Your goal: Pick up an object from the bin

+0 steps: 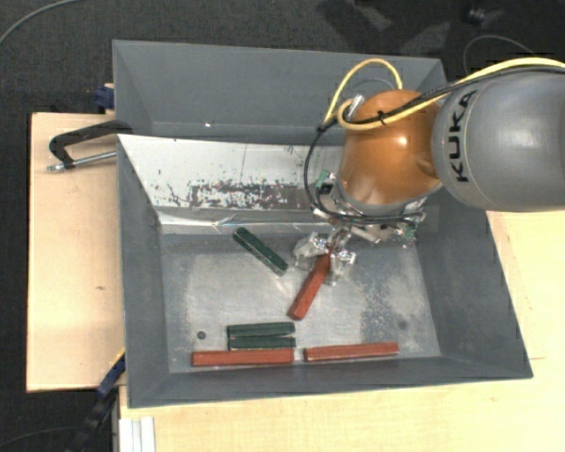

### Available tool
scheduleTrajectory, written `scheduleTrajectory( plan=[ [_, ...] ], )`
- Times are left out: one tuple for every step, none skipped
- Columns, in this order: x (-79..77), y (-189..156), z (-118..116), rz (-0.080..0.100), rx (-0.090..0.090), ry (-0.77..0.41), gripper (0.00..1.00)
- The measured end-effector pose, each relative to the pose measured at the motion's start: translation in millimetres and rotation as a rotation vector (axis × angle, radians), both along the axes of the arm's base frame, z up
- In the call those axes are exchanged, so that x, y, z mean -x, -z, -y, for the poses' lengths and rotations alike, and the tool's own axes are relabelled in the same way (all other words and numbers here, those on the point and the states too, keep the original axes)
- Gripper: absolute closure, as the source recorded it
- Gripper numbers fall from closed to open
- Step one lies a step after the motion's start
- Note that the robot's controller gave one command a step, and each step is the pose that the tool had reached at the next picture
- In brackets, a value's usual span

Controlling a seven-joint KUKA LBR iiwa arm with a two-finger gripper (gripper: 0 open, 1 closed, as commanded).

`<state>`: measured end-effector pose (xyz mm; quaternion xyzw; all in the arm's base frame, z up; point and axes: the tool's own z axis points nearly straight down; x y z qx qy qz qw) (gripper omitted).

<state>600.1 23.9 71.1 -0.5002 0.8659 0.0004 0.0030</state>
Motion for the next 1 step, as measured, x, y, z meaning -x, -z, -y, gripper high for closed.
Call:
scheduleTrajectory(
  plan=[
    [-3.2,-77.0,-1.3,0.009,0.001,0.003,1.0]
  ],
)
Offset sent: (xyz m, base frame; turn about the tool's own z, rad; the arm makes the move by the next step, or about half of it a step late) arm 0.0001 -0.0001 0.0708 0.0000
